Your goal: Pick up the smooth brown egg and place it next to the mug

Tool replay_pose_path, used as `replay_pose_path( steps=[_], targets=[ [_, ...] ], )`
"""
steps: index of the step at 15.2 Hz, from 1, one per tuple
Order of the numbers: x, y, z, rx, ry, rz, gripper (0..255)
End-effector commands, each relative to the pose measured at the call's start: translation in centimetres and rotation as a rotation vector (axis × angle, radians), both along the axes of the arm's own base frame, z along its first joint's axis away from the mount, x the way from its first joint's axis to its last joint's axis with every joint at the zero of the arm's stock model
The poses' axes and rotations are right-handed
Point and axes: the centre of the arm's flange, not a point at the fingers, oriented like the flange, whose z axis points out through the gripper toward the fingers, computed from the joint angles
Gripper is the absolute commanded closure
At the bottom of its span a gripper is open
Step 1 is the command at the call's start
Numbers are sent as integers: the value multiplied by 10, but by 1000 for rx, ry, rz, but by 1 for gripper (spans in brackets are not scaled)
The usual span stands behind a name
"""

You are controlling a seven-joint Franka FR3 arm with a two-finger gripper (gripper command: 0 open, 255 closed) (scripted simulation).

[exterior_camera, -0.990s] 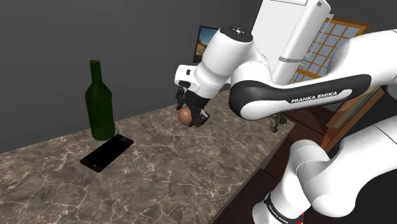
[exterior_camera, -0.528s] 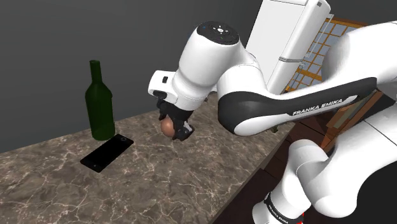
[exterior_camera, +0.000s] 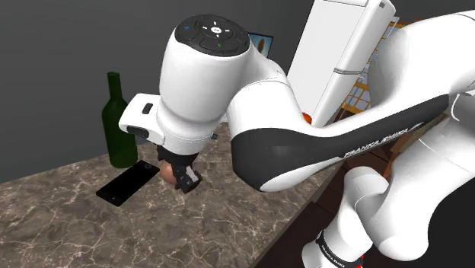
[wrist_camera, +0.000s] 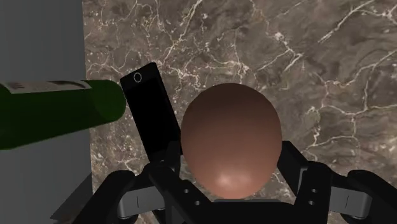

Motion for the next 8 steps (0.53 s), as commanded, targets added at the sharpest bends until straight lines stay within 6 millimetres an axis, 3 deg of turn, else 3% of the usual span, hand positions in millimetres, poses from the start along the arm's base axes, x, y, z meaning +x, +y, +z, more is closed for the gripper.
replay_pose_path(
  steps=[1, 8],
  targets=[
    [-4, 29, 1, 1, 0, -1, 255],
    [-18, 120, 1, 1, 0, -1, 255]
  ],
)
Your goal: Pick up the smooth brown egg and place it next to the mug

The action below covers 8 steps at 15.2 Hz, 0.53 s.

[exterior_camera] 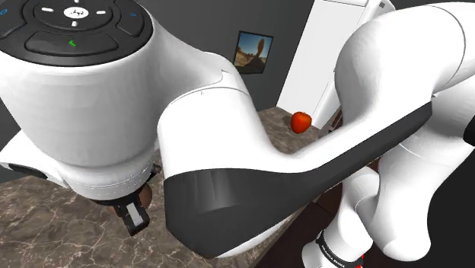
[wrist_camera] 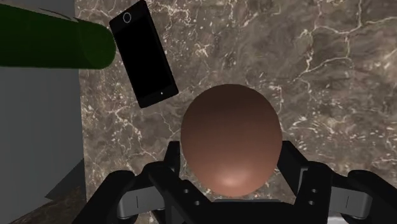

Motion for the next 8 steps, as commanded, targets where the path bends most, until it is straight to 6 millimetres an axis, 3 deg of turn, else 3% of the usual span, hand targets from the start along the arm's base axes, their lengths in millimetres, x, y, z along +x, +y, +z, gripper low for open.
replay_pose_path(
  steps=[1, 2, 8],
  targets=[
    [-4, 24, 0, 0, 0, -2, 255],
    [-6, 32, 0, 0, 0, -2, 255],
    [-6, 32, -31, 0, 0, -2, 255]
  ],
)
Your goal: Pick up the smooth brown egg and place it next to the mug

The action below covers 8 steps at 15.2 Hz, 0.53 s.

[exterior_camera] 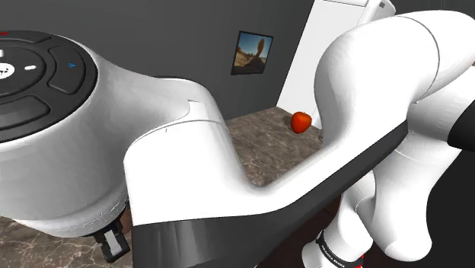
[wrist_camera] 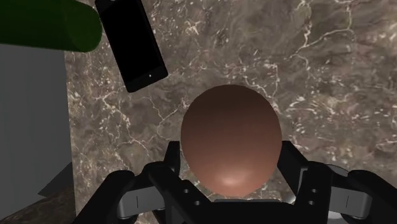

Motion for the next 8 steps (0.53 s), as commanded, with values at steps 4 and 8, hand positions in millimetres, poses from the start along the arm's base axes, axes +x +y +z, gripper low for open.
replay_pose_path(
  steps=[4, 8],
  targets=[
    [0, 0, -27, 1, 0, 0, 255],
    [0, 0, -48, 1, 0, 0, 255]
  ],
)
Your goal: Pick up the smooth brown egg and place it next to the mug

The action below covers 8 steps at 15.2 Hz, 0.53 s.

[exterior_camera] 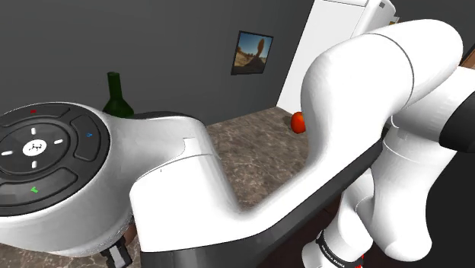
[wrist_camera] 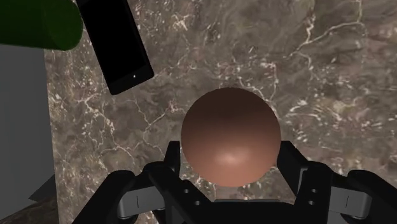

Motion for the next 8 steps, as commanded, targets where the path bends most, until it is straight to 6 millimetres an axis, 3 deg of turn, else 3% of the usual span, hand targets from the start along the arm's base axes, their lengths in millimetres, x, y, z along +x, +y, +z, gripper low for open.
replay_pose_path(
  steps=[1, 8],
  targets=[
    [-1, 1, -11, 1, 0, 0, 255],
    [-1, 1, -48, 1, 0, 0, 255]
  ],
)
